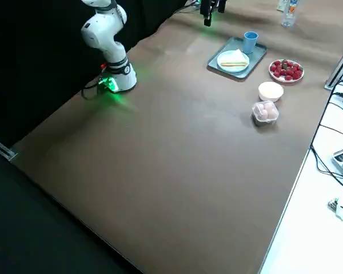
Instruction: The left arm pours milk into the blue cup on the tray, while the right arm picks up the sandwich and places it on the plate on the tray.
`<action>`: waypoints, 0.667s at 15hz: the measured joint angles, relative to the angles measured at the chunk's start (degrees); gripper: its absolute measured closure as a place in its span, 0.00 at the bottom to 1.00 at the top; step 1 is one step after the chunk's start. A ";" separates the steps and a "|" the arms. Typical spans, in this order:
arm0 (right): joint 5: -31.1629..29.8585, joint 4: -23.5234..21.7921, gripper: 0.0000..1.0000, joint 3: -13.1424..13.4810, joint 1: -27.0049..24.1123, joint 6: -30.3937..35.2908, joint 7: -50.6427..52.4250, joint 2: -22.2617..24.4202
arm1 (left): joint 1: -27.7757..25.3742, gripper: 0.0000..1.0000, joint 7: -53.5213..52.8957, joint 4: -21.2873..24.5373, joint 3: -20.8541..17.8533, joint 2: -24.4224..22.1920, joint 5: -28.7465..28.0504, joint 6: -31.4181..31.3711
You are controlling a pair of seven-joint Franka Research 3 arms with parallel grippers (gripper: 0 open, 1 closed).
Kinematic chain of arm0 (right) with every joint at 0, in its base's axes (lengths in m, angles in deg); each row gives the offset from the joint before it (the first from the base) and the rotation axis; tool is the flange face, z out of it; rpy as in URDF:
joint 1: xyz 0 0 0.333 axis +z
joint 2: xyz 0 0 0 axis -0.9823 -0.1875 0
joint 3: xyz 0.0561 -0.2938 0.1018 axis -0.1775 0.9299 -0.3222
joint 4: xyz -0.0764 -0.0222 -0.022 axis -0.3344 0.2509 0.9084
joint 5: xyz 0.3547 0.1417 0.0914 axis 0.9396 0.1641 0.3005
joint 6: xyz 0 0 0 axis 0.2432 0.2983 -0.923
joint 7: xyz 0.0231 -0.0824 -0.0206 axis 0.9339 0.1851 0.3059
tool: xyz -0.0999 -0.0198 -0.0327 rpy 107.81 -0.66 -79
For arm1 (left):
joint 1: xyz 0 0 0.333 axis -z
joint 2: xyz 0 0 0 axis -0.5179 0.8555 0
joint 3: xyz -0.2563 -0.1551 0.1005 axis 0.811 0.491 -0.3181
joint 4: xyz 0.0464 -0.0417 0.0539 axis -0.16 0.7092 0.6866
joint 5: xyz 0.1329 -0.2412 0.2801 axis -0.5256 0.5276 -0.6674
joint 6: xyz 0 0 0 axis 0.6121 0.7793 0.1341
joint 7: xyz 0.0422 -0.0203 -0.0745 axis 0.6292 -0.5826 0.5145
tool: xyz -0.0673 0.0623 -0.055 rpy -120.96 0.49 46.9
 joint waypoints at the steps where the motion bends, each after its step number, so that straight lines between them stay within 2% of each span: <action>1: 0.00 0.00 0.00 0.00 0.00 0.00 0.00 0.00 | 2.33 0.00 4.95 0.00 0.02 0.00 -1.63 -1.34; 5: 0.00 0.00 0.00 0.00 0.00 0.02 0.00 0.00 | 10.25 0.00 22.12 -0.22 0.02 -0.46 -7.38 -5.79; 10: 0.00 0.00 0.00 0.00 0.00 0.03 0.00 0.00 | 15.86 0.00 45.86 -0.37 0.03 -3.35 -16.06 -6.82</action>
